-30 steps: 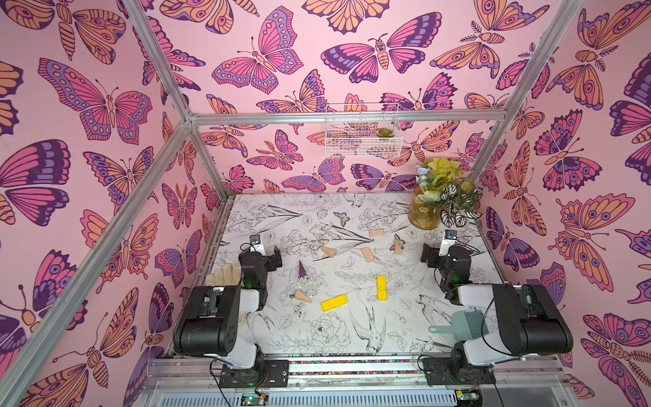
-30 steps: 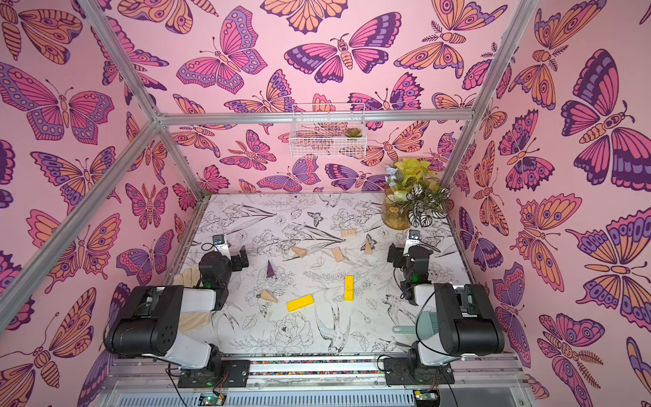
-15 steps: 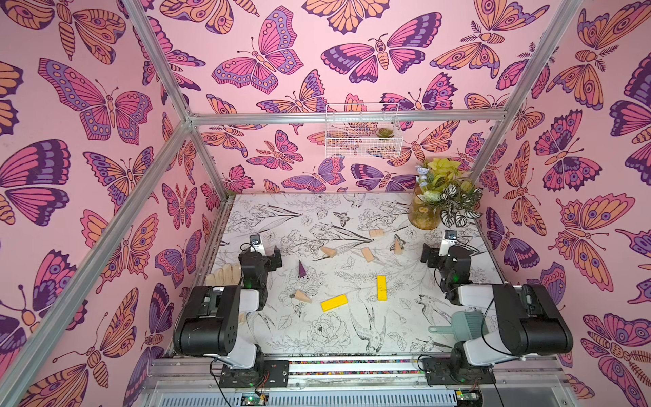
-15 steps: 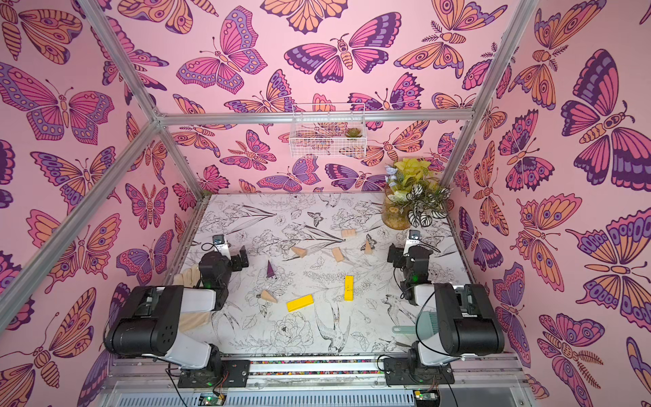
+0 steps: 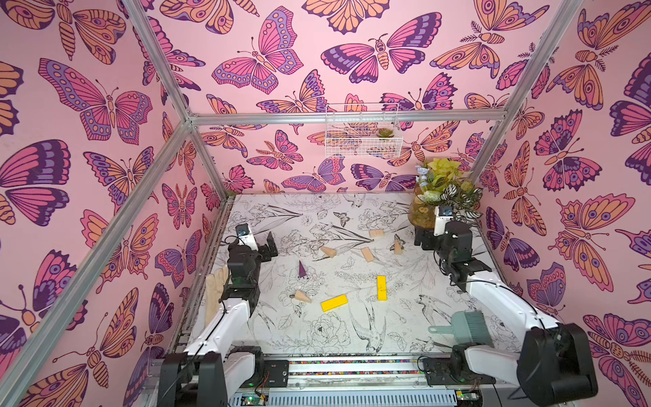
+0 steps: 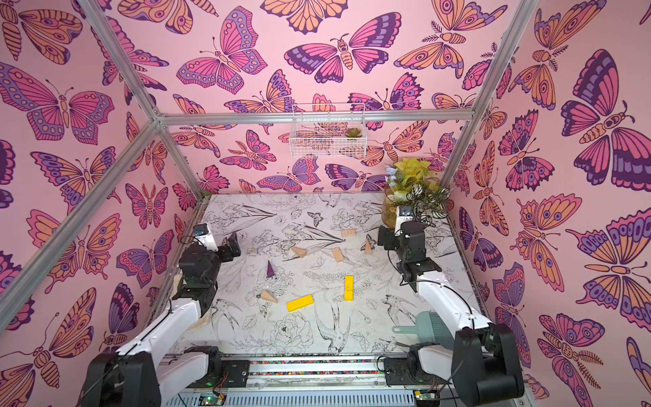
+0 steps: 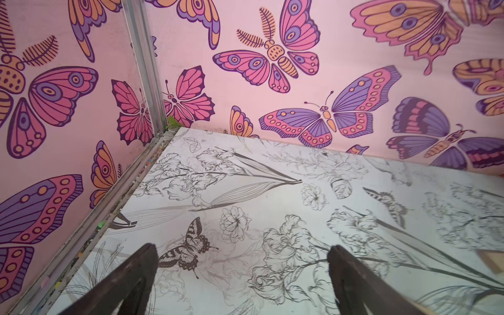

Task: Assemble a small pinwheel with building blocks
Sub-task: Adjust the building block at the center of the board.

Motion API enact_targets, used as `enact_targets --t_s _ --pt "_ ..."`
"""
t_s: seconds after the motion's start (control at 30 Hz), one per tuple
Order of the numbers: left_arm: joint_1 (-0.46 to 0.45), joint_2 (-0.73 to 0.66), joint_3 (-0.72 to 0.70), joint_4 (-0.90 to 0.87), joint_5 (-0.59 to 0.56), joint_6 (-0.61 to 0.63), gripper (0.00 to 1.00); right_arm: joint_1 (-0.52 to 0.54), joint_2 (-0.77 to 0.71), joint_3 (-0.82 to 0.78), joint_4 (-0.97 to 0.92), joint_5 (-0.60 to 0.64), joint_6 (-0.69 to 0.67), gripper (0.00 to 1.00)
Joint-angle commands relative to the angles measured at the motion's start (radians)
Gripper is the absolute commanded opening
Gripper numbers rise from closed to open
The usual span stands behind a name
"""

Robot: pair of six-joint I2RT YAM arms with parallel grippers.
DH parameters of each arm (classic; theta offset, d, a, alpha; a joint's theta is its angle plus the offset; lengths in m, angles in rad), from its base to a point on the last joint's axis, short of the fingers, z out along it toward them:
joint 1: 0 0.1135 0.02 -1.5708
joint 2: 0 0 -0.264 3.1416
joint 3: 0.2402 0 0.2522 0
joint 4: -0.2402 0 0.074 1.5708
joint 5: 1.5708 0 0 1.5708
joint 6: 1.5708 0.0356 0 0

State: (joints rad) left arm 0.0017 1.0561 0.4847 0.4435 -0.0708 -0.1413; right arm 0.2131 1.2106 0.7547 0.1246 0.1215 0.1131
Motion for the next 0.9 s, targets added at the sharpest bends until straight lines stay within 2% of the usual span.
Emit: enact_targets --t_s 0.0,0.13,0.23,0.37,0.5,0.87 --pt "0.001 -0.029 0.039 -0.286 0.089 -0.113 1.00 0.101 0.032 0.040 -0.284 -0.036 0.058 0.93" --pt "-0.009 -0.081 0.060 -0.412 0.137 -0.189 0.99 0.272 0.159 0.169 -0.408 -0.042 0.034 0.91" --pt "-0.022 -0.122 0.056 -0.455 0.167 -0.232 0.99 0.330 0.299 0.280 -0.497 -0.059 0.056 0.87" --pt "-0.063 -0.148 0.048 -0.492 0.200 -0.248 0.98 0.372 0.486 0.401 -0.570 -0.067 0.098 0.78" --pt "-0.096 -0.171 0.027 -0.510 0.200 -0.262 0.99 0.397 0.617 0.499 -0.615 -0.062 0.150 0.74" --pt "-0.136 -0.197 -0.007 -0.512 0.232 -0.280 1.00 0.396 0.782 0.635 -0.673 -0.005 0.248 0.72"
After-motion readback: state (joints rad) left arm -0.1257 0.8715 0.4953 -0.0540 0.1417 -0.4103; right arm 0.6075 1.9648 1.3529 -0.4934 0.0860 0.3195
